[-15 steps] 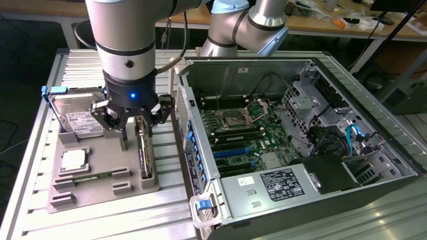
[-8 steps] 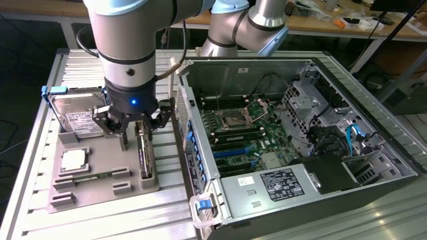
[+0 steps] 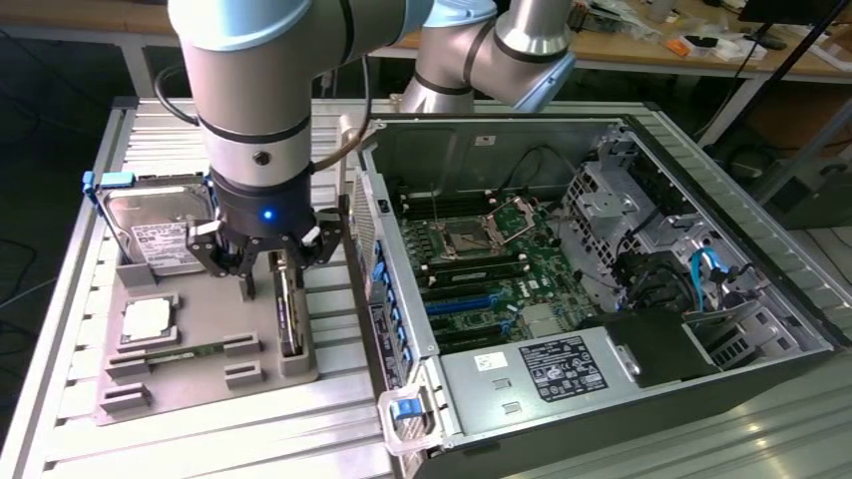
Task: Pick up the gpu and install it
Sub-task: 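Pick up the gpu and move the gpu toward the slot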
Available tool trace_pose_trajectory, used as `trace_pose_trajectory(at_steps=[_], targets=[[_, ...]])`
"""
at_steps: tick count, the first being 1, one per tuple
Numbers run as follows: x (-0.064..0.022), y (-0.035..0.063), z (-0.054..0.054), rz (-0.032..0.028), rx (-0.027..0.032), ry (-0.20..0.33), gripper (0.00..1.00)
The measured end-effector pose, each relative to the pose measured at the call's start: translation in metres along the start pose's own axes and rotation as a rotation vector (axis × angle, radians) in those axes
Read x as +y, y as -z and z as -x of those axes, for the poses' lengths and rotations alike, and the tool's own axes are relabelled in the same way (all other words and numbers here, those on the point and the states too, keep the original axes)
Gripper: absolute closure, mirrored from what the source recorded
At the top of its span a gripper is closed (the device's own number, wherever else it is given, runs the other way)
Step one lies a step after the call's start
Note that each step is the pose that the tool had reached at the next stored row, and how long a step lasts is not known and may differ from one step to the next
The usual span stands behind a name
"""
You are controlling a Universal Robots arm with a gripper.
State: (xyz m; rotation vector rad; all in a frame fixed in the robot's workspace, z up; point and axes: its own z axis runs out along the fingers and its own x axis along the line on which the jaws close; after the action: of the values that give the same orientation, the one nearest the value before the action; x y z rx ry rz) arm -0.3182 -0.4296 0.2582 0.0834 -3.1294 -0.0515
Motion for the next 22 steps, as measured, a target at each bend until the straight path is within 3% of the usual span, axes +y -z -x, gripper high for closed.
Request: trace_pose_trajectory(at_steps=[9,12,15,22], targets=[[-0.0011,-0.0040,-0.0001,0.0004,0.0029,0.000,0.46],[-0.0012,-0.0040,0.0000,0.0004,0.0028,0.000,0.54],[-0.0011,-0.0040,0.0000,0.0004,0.0029,0.000,0.72],[-0.0011,-0.0040,0.0000,0.0004,0.0029,0.000,0.73]])
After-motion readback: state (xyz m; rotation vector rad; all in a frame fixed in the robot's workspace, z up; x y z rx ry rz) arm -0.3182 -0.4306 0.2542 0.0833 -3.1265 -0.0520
